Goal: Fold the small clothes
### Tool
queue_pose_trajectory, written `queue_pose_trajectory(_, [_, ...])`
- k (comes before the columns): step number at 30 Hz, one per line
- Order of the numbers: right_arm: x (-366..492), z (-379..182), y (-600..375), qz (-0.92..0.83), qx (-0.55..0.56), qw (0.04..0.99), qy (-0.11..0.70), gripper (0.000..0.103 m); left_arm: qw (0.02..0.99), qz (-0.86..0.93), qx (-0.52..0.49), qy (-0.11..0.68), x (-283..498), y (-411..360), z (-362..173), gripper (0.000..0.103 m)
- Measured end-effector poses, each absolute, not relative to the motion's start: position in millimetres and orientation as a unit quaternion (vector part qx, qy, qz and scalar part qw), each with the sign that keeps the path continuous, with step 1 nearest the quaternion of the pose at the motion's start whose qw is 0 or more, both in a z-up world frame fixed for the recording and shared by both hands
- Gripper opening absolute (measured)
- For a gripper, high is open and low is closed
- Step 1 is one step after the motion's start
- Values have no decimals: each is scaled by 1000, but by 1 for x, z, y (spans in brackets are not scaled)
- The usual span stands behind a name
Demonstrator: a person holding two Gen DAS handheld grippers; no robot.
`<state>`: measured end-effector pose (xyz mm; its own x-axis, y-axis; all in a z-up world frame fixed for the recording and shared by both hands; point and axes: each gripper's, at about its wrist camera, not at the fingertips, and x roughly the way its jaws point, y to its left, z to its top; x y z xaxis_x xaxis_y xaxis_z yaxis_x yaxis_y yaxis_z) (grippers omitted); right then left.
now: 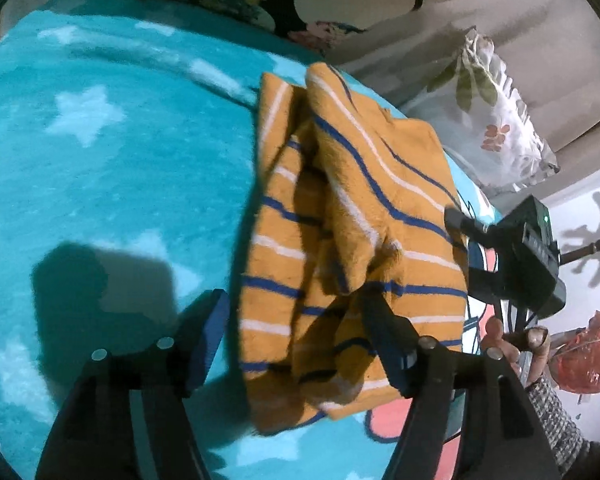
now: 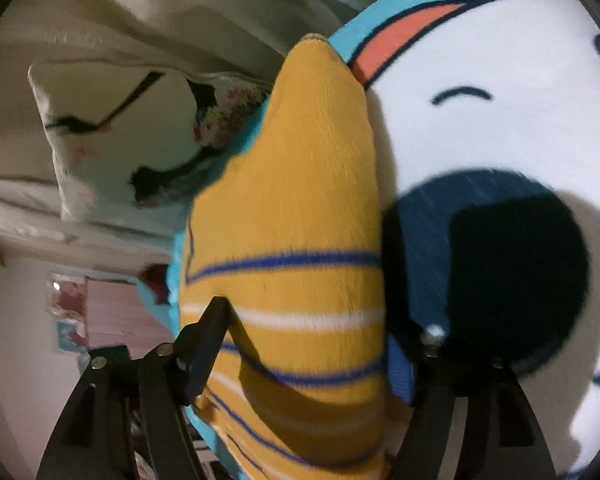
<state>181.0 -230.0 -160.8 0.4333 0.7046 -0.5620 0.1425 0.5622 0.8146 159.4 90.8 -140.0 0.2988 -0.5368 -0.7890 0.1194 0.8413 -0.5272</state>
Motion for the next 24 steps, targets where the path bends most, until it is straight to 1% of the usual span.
queue_pose_trajectory(2, [186,-161,-227,187,435,730,492,79,777,-209,-202,559,163,88,-144,69])
queue_pose_trajectory(4, [185,-161,-229,175,446,727,492,73,776,-197,-214,560,164,86,-145,69])
queue_pose_trajectory(6, [186,-161,-229,163,451,722,498,56,767,-195,-230,567,164,84,-144,44])
queue_pose_trajectory(7, [185,-160,-228,166,455,720,498,52,764,-196,-234,569,163,83,-142,25])
queue_pose_trajectory(9, [184,-153,-229,171,457,720,494,40,782,-177,-199,563,160,73,-129,21])
queue_pose_trajectory(12, [184,-137,-229,179,451,728,484,37,795,-168,-177,555,156,60,-112,13])
queue_pose_trajectory(17, [179,-111,-227,189,423,750,473,36,796,-173,-191,547,149,48,-99,12])
queue_pose_trajectory(24, [162,-102,-258,175,433,755,460,36,789,-196,-195,549,141,18,-93,12])
